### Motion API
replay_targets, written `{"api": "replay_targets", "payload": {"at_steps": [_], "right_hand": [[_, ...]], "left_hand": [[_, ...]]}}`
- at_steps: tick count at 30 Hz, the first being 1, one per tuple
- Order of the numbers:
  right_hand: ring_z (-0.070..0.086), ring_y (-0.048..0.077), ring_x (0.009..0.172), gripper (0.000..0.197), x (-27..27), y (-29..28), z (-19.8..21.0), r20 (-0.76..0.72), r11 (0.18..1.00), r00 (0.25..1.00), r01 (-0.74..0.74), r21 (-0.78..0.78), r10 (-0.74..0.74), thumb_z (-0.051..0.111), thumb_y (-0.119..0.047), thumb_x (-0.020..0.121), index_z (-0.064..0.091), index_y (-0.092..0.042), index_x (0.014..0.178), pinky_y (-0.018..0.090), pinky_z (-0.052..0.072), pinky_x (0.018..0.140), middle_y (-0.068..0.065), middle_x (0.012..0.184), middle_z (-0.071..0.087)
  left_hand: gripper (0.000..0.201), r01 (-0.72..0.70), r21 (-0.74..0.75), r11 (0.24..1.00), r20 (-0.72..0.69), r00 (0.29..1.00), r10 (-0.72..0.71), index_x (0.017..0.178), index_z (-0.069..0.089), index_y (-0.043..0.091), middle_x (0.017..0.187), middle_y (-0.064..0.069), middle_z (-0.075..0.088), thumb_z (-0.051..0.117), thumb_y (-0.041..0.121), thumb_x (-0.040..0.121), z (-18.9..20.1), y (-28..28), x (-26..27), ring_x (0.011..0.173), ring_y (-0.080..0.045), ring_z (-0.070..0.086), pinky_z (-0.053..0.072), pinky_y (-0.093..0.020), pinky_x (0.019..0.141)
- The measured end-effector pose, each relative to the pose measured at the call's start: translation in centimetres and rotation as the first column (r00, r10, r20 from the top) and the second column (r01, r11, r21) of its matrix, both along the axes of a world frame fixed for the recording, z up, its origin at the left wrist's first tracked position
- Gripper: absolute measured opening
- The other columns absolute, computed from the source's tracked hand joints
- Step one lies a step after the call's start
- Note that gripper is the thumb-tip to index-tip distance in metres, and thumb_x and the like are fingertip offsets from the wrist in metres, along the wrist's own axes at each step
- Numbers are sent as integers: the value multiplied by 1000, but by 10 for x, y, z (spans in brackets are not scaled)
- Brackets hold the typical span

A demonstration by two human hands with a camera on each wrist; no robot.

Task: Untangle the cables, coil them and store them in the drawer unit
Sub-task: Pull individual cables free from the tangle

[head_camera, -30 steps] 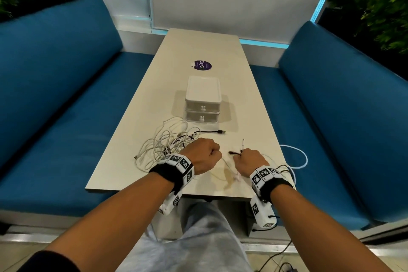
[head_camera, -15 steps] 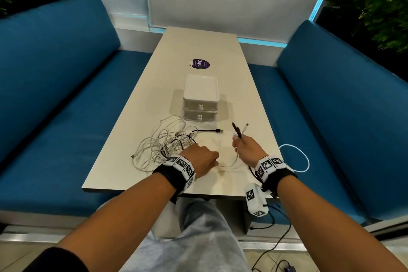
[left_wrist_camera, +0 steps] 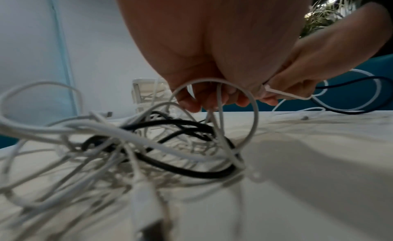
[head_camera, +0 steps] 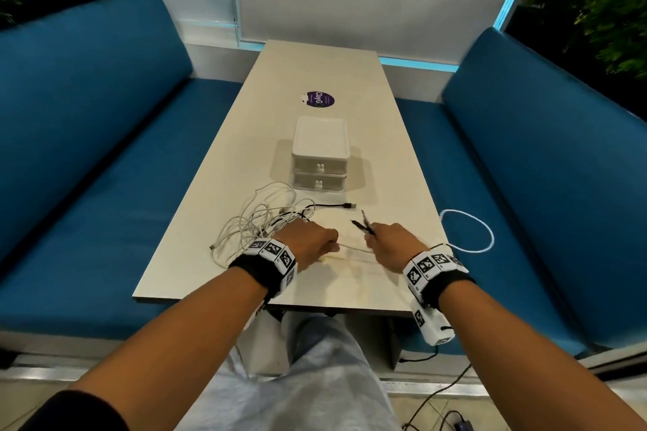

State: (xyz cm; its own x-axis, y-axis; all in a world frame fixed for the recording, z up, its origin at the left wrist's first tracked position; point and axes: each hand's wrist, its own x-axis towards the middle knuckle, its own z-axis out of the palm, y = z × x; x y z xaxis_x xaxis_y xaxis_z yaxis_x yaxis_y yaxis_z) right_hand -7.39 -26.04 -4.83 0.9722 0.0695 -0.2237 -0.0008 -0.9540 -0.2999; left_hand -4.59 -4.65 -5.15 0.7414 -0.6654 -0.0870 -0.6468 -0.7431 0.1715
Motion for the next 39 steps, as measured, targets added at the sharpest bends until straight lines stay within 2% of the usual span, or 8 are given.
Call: {"api": "replay_targets", "payload": {"at_steps": [5,11,15,17,21,27,32,39], "right_hand": [[52,28,72,32,-2,-23,8,153,952,981,158,-262,-121,30,-31,104,52,-10,113,35,43,63,12,97,62],[60,36,90,37,0,-1,8,145,968,958,251,0,-248,29,-35,104,52,-9,117,37,46,72,16,105,63],[60,36,92,36,-4,33,1,182,979,975,96,181,-129,30,-37,103,55,-15,115,43,50,80,16,101,66],[59,35,91,35,-3,41,-3,206,970,971,74,233,-124,32,-37,102,56,-15,113,42,49,79,15,97,67],[60,31,86,31,2,38,-5,130,967,990,22,252,-57,44,-38,98,63,-14,100,33,42,68,10,88,67],[57,25,74,23,-2,28,-4,50,983,997,-70,170,62,54,-42,94,57,-28,77,34,41,62,0,71,59],[64,31,90,31,-3,8,-2,141,980,987,-47,-194,76,45,-44,99,62,-24,116,35,50,72,10,100,66],[65,28,82,22,-2,-9,-2,172,887,983,19,-461,68,39,-24,101,55,-15,114,33,40,61,6,95,63]], "left_hand": [[34,-94,-141,986,-141,987,74,85,64,19,69,5,60,48,46,99,1,12,3,75,-22,59,48,-35,73],[33,-68,54,996,45,997,66,91,60,18,87,-8,67,38,40,103,7,-1,-2,86,-30,60,40,-33,70],[34,-81,42,996,57,995,78,95,59,15,68,-2,52,38,41,103,7,-12,-4,74,-31,58,39,-33,62],[33,-66,53,996,59,996,63,94,58,16,65,-1,47,38,40,103,7,-13,-4,75,-33,60,39,-33,61],[32,-81,36,996,107,991,77,107,59,16,89,-11,66,37,39,104,7,-5,-3,84,-33,62,36,-33,63],[33,-157,59,986,101,983,150,108,59,19,90,-11,66,38,44,102,-3,-2,-2,84,-33,62,37,-33,63],[27,-178,30,984,34,984,177,105,58,19,93,-11,67,39,38,102,-9,3,1,92,-34,60,44,-35,69],[27,-122,187,975,152,984,94,107,56,16,99,-14,66,33,29,105,1,-10,-7,101,-32,56,33,-38,91]]}}
